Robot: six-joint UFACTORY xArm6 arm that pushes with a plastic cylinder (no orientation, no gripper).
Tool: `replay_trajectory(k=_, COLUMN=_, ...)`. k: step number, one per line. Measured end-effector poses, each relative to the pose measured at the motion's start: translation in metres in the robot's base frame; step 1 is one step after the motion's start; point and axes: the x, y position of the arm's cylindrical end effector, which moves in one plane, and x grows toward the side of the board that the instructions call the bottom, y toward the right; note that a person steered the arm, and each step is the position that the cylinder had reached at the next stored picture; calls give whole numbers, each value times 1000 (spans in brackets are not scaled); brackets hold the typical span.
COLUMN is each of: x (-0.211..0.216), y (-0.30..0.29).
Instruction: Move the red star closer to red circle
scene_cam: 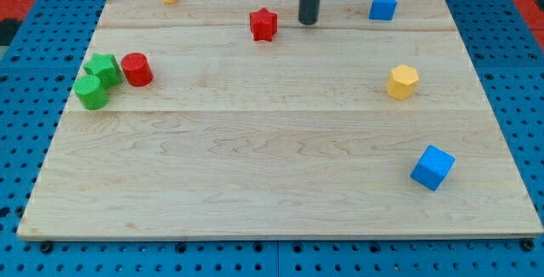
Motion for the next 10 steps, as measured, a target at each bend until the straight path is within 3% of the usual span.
replay_trajectory(k=1, x=6, y=-95)
replay_trajectory(k=2, x=40, y=-192)
replay_trajectory(k=3, x=74, y=-221)
replay_trajectory(k=4, x=30, y=-166)
replay_trajectory(k=5, x=28, y=-159)
replay_trajectory(k=6, x=81, y=-167)
replay_trajectory(k=7, x=78, y=-162)
replay_trajectory(k=8, x=71, y=-90)
replay_trajectory(k=9, x=119, y=-110)
replay_trajectory(k=10, x=115, y=-174)
